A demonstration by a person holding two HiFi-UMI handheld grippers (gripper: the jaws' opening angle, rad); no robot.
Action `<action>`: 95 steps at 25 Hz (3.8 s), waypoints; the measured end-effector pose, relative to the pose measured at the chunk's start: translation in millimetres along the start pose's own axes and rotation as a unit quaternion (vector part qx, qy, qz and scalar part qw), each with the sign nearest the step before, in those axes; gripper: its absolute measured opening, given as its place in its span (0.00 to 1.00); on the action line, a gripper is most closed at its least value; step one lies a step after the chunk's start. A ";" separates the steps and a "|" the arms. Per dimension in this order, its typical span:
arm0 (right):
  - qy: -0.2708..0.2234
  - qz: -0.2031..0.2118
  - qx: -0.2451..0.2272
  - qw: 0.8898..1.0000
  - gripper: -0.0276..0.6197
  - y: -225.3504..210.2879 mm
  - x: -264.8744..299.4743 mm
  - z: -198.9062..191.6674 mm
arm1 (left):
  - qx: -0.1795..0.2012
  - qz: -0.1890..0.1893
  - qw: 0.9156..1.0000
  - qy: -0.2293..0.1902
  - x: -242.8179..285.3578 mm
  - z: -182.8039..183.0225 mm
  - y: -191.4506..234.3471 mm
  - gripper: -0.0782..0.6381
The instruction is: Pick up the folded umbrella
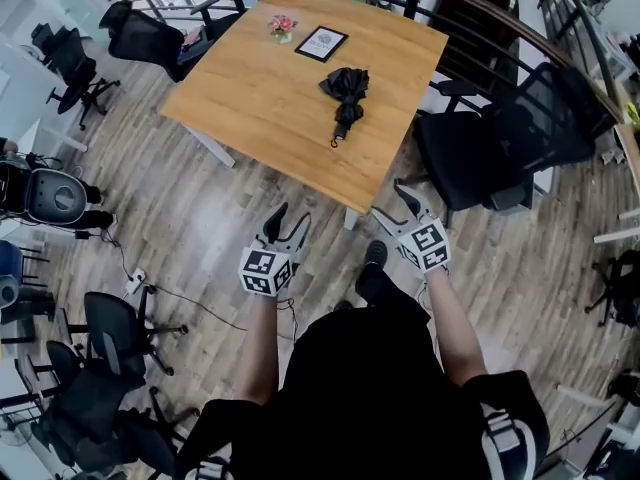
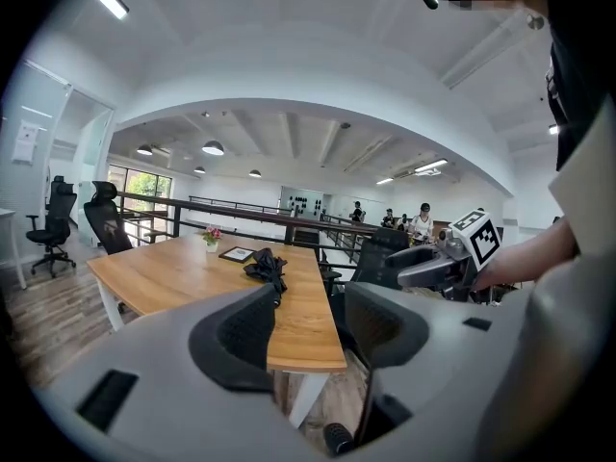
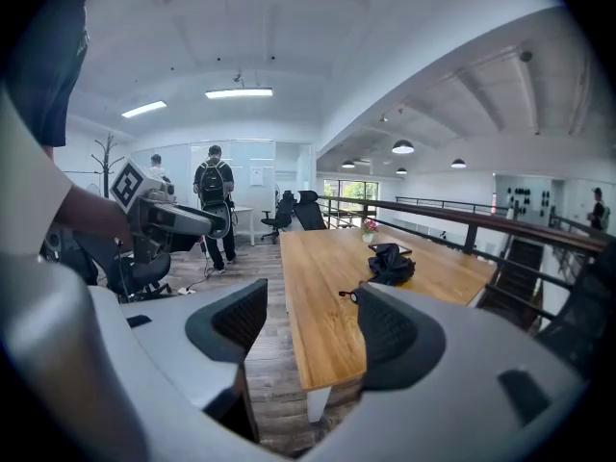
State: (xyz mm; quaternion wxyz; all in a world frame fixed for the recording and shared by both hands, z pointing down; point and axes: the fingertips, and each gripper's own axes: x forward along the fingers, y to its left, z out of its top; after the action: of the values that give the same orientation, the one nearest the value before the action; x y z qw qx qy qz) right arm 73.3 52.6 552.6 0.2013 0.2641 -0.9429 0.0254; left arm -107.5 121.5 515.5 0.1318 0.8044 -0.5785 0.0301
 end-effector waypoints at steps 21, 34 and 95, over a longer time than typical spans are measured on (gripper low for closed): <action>0.016 0.058 0.007 0.998 0.50 -110.4 80.0 0.4 | -0.028 0.051 0.998 0.016 114.8 17.1 35.9 0.44; 0.016 0.096 0.001 0.995 0.50 -169.1 127.3 6.1 | -0.031 0.099 0.994 0.013 171.8 27.8 61.7 0.44; 0.078 -0.067 0.235 0.966 0.50 -224.3 323.1 -40.1 | 0.001 -0.076 0.991 0.106 333.1 28.4 243.2 0.44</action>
State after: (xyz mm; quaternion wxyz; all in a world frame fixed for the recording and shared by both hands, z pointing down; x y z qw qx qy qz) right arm -49.9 -291.6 703.3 0.2074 0.3637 -0.8720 0.2537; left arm -229.2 -264.8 598.2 0.1936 0.8386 -0.4980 0.1057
